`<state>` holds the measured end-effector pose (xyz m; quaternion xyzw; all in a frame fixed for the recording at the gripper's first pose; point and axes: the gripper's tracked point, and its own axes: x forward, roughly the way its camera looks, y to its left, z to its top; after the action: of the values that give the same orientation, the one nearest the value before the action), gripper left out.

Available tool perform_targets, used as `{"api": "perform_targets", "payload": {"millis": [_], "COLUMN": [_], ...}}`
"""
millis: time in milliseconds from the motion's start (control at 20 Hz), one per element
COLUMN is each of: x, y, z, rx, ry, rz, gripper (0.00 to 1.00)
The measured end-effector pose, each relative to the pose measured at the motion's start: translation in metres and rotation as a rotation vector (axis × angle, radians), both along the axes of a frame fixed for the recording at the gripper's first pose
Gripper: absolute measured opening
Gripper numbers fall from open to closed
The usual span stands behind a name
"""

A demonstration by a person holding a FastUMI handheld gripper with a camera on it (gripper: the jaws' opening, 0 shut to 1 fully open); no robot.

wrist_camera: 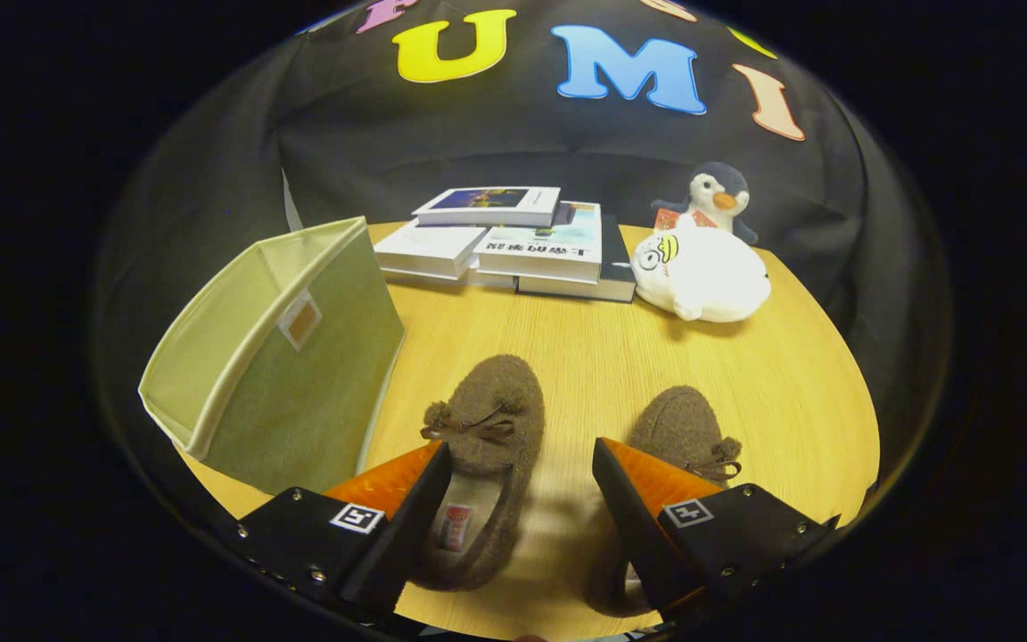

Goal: Open the storage box then place both shoes into the box .Put the left shoe in first, then the right shoe, with the right side of both shoes facing outward in a uniform manner.

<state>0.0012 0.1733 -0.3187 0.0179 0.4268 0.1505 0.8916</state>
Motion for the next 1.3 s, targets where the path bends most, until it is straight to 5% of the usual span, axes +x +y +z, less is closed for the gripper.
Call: {"api": "perform_targets", "payload": {"millis": [750,900,1050,1200,1300], "x": [-0.011,-0.014,-0.016,-0.017,-0.018], "y": [0.006,0.017,0.022,0.016,0.014], "z": [-0.049,-0.051,-0.050,-0.053,-0.052], "rx": [-0.015,0.027,0.020,-0.016,0.012], "ry": [0.142,0.164,0.177,0.188,0.208], "rz": [0.011,0.010,0.001,0.015,-0.036], "gripper": [0.95,0.73,0.40,0.40,0.06]}}
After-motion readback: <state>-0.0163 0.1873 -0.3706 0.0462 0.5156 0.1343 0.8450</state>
